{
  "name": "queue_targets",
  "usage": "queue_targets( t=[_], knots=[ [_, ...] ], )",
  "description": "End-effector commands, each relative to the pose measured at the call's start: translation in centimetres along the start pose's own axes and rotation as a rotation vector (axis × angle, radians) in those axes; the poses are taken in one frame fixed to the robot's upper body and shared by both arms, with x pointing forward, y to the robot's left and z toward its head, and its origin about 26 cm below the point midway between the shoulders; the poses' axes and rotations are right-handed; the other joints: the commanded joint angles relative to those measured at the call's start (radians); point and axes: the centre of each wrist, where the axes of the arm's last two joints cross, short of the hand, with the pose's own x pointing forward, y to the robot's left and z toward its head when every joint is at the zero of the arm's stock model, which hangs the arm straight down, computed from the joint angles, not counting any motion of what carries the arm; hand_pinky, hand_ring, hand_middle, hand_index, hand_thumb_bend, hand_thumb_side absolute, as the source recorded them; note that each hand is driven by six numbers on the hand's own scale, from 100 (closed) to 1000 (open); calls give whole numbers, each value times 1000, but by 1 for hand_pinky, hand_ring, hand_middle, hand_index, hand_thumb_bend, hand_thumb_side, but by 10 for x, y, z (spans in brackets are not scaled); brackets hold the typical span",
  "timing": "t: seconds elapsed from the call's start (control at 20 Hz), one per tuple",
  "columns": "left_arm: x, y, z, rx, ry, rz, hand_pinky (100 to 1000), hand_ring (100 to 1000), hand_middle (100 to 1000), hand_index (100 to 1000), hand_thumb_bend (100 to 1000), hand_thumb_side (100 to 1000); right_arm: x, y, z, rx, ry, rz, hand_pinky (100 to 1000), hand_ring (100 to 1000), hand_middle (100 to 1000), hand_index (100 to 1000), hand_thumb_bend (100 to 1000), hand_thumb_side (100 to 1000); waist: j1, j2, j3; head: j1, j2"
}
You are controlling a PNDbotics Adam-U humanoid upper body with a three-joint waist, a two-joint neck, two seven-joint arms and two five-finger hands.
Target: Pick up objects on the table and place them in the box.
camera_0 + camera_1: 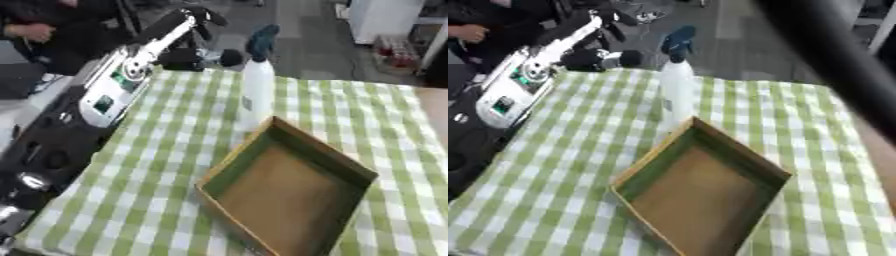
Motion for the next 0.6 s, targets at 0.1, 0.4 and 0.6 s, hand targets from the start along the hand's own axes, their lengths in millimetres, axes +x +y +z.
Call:
queue_targets(
  t=[0.1,0.4,0.6],
  knots=[
    [1,6,-6,7,-1,27,520,720,800,859,889,969,3,0,-9,28,-18,-2,372,488,506,743,212,991,1,-8,-2,20,-14],
    [-4,4,-10,-25,22,7,539,725,803,853,877,975,3,0,-9,31,-16,-2,372,488,506,743,211,992,0,-8,-1,27,-6],
    [-7,9,-19,-32,58,-33,544,727,809,851,856,979,3,0,-8,34,-12,-1,372,488,506,743,211,992,1,-10,0,26,-3]
  ],
)
